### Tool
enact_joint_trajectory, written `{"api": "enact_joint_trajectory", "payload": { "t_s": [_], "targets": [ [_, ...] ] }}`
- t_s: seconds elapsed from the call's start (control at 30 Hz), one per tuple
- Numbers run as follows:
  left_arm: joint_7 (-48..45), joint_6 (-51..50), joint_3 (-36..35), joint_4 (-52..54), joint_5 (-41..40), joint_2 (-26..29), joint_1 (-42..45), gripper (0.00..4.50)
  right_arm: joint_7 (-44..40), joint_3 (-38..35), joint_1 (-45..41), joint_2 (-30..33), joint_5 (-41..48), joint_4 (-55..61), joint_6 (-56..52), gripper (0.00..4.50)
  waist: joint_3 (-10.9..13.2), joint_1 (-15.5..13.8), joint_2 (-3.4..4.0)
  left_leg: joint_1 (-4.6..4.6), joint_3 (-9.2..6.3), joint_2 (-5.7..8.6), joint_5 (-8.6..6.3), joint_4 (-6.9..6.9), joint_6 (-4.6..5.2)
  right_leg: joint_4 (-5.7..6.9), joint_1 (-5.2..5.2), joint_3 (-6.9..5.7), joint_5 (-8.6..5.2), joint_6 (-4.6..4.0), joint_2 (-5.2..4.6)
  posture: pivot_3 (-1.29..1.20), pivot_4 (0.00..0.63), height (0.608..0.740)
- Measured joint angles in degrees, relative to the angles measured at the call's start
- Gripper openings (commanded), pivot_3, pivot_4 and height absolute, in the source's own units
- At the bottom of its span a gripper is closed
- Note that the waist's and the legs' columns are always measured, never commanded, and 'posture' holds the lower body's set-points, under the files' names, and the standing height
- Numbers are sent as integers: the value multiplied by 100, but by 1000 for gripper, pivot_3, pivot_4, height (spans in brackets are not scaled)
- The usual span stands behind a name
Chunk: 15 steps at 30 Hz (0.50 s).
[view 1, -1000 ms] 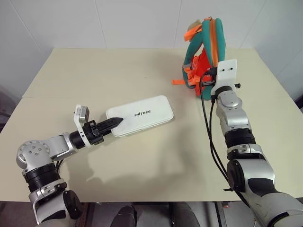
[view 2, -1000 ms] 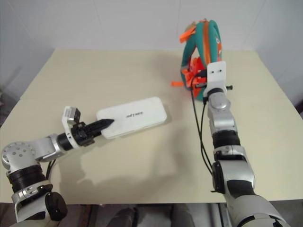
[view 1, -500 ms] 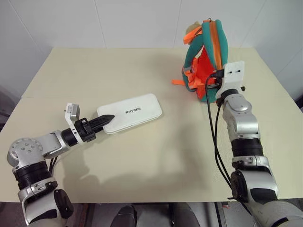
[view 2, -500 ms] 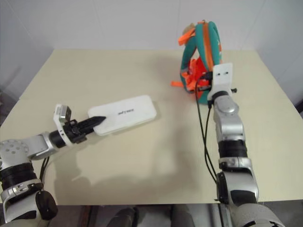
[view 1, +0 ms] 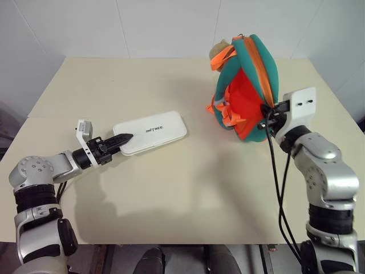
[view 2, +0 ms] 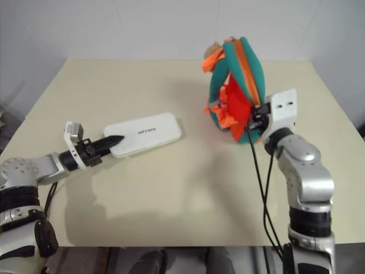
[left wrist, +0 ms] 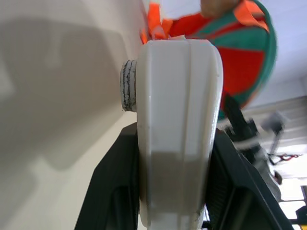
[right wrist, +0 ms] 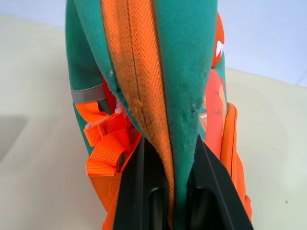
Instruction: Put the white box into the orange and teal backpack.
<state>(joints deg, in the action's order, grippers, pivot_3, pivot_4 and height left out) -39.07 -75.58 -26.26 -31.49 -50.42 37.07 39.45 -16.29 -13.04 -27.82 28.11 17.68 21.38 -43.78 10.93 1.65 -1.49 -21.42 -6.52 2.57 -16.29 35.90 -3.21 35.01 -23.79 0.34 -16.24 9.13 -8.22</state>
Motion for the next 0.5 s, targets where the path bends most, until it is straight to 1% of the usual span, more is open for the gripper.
{"api": "enact_joint_trajectory", "payload": {
  "t_s": [0.13,0.2,0.27,0.43,0.5],
  "targets": [
    [-341,176,264,-345,194,35,192,1323,-32,-237,167,68,321,484,-416,487,0,-19,0,0,-1,-1,-1,3,2,3,0,0,1,1,0,0,150,740],
    [-506,268,399,-544,333,92,349,1323,-64,-490,558,117,571,999,-669,487,0,-46,0,-4,-2,-3,-3,-1,5,-2,-1,-2,1,1,2,0,150,740],
    [-630,368,491,-715,468,202,488,1323,-70,-667,769,147,753,1349,-870,487,0,-46,0,-8,1,-1,-6,3,10,-7,-1,0,1,1,1,0,150,740],
    [-963,529,707,-1005,693,224,750,1323,-25,-1054,1278,144,1120,2005,-1139,487,0,-54,0,-8,2,-2,-8,5,14,-6,0,-1,2,3,2,0,150,740],
    [-1093,579,826,-1186,830,232,852,1323,-6,-1246,1690,112,1281,2390,-1180,487,0,-67,0,-9,1,-4,-9,4,14,-4,-1,-2,2,3,4,0,150,740]
  ]
}}
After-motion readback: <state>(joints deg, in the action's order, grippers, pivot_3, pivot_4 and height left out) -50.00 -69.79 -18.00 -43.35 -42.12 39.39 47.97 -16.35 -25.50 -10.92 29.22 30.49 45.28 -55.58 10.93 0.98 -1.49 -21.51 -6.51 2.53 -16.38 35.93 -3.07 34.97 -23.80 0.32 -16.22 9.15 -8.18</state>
